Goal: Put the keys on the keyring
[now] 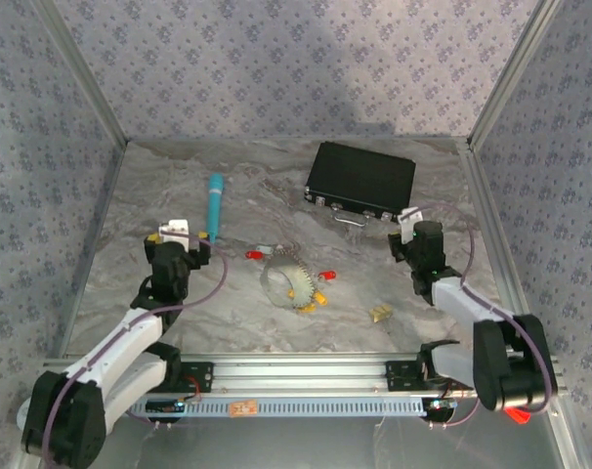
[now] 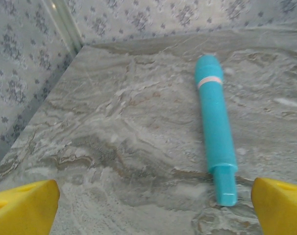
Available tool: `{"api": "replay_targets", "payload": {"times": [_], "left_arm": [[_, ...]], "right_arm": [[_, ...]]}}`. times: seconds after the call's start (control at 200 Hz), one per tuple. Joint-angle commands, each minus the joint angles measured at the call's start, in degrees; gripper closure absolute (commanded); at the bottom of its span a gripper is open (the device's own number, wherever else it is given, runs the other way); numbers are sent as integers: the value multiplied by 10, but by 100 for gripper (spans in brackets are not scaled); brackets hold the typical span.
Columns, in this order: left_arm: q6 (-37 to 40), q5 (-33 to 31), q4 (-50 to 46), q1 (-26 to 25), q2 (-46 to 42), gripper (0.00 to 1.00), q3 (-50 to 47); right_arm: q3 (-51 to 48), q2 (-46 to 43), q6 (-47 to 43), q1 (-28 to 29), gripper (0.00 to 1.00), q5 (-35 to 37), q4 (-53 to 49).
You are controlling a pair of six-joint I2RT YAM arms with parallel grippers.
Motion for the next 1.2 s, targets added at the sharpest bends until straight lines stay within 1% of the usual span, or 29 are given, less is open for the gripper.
{"api": "replay_targets", "payload": {"times": [0.0,0.07,0.1,0.12,0.135,0.165,0.195,0.24,0.255,0.295,0.305,0.355,0.395,0.44,0.475,0.53,0.595,0.64,0.69,0.715,0.765,0.8,0.865,0.92,1.024,1.124,1.199], "left_arm": [[1,51,81,37,31,1,0],[7,62,108,57,63,1,-5],[8,67,122,65,78,0,-7],[10,73,132,71,87,0,-8],[12,78,138,75,94,0,-9],[13,84,150,83,109,0,-11],[12,89,168,88,125,0,-13],[15,96,196,95,151,0,-17],[17,97,205,97,160,0,-17],[22,107,210,98,173,0,-9],[24,111,211,99,175,0,-8],[35,119,247,100,198,0,-8],[43,122,277,101,220,0,-6],[54,134,302,102,243,0,-1],[59,149,319,106,262,0,3],[54,165,348,112,305,0,9],[42,157,382,121,339,0,10],[30,184,387,138,351,0,8],[32,195,430,140,383,0,9],[34,198,413,141,381,0,16],[25,188,333,143,366,0,45],[18,175,331,145,378,0,56],[8,148,319,145,371,0,56],[12,144,333,140,374,0,52],[4,191,295,161,373,0,70],[3,196,292,163,374,0,72],[-1,215,283,171,376,0,77]], "right_arm": [[-23,60,13,-29,57,-39,169],[-31,115,4,-34,58,-42,245],[-22,117,17,-41,59,-40,228],[-15,112,24,-54,59,-60,203],[-17,112,28,-64,60,-78,204],[-34,126,40,-80,60,-96,253],[-51,152,52,-88,59,-93,320],[-62,190,63,-92,59,-90,381],[-58,187,61,-91,59,-91,368],[-33,162,47,-90,58,-100,272],[-28,162,44,-88,59,-103,263],[-31,180,50,-86,59,-97,302],[-24,168,52,-91,59,-101,268],[-22,177,53,-91,58,-104,279],[-17,172,52,-94,58,-107,260],[-18,176,55,-95,58,-109,269],[-18,176,56,-95,58,-109,270],[-16,174,56,-96,58,-110,262],[-16,175,57,-97,57,-110,263],[-15,174,57,-97,57,-110,261],[-13,175,59,-99,57,-110,261],[-12,176,60,-99,56,-111,260],[-11,176,63,-100,55,-109,257],[-11,176,64,-101,54,-108,256],[-10,176,64,-101,53,-108,256],[-10,176,64,-101,53,-107,256],[-10,176,64,-101,53,-107,255]]}}
